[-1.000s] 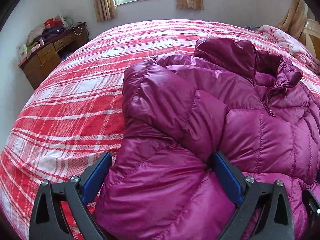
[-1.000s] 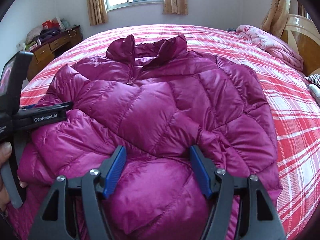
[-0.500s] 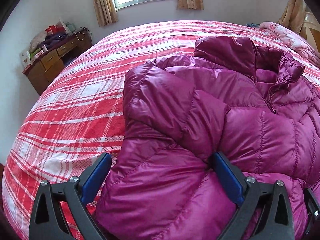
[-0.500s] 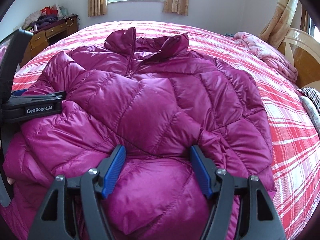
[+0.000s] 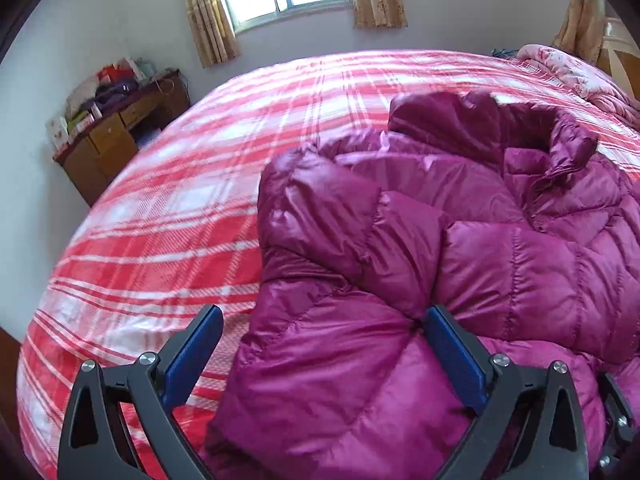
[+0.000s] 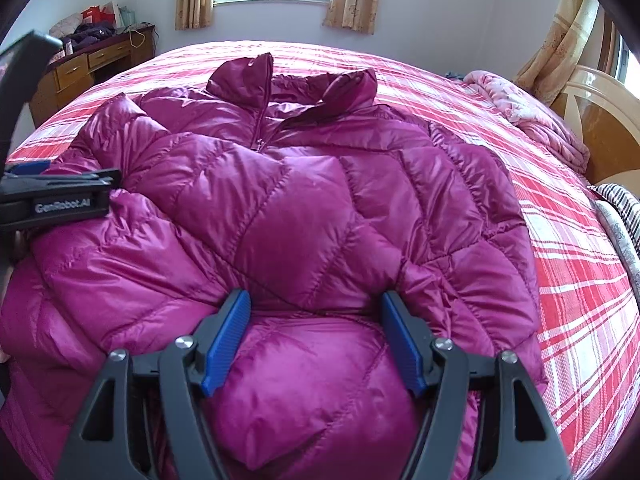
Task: Fold large clothes
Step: 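Move both open grippers to the jacket hem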
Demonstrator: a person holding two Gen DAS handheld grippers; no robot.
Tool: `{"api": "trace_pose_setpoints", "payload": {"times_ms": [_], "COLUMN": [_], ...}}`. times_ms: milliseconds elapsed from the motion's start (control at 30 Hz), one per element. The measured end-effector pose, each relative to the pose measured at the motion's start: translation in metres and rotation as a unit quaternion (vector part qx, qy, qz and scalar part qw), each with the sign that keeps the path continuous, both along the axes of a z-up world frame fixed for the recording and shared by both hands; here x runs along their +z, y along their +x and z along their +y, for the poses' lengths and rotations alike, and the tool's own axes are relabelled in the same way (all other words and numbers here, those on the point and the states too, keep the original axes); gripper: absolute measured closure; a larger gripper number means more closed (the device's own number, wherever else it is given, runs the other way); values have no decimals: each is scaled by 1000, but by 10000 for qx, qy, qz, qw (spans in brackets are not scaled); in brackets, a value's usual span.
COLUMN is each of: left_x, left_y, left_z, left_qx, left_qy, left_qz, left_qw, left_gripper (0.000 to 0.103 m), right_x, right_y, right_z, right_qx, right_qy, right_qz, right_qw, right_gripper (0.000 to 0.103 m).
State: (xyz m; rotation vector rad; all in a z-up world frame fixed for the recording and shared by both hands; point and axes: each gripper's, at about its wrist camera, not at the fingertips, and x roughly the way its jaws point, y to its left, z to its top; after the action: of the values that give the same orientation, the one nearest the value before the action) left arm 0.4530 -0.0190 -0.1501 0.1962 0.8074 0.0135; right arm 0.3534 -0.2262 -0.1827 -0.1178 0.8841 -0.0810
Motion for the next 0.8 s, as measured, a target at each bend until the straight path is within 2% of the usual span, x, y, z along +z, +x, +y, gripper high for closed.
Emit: {"api": "trace_pose_setpoints", "payload": {"times_ms": [100,167,233,333,467,667,800], "left_x": [24,29,22,-5,-17,-21,-19], "left_y": [-16,-22,-21,-12,-9,-10,-12], "left_z": [-6,-16,-29,-41,-36,-44,-37], "left_qx": [-283,-555,-702,-609,-602,-555,-576], "left_qy": [-336,-479,-351,19,-223,22,-152], "left_qz": [-210,-139,5,280,313,253,304], "left_qw": [9988,9972,9969,9977,9974,9981,9978], "left_gripper": [2,2,2,2,1,1,1], "right_x": [0,0,0,1,1,1,1], "right_y": [0,0,-1,-2,-2,-1,-1], "right_z": [-1,-2,-3,-4,-4,-3,-5], "right_qx": [0,-2,-3,-3,-3,2,20], "right_qy": [38,66,93,130,130,77,170], "right_qz": [-15,-23,-32,-44,-44,-41,-42], "right_qw": [10000,10000,10000,9999,9999,10000,9998], "right_gripper": [33,33,33,33,33,33,33]}}
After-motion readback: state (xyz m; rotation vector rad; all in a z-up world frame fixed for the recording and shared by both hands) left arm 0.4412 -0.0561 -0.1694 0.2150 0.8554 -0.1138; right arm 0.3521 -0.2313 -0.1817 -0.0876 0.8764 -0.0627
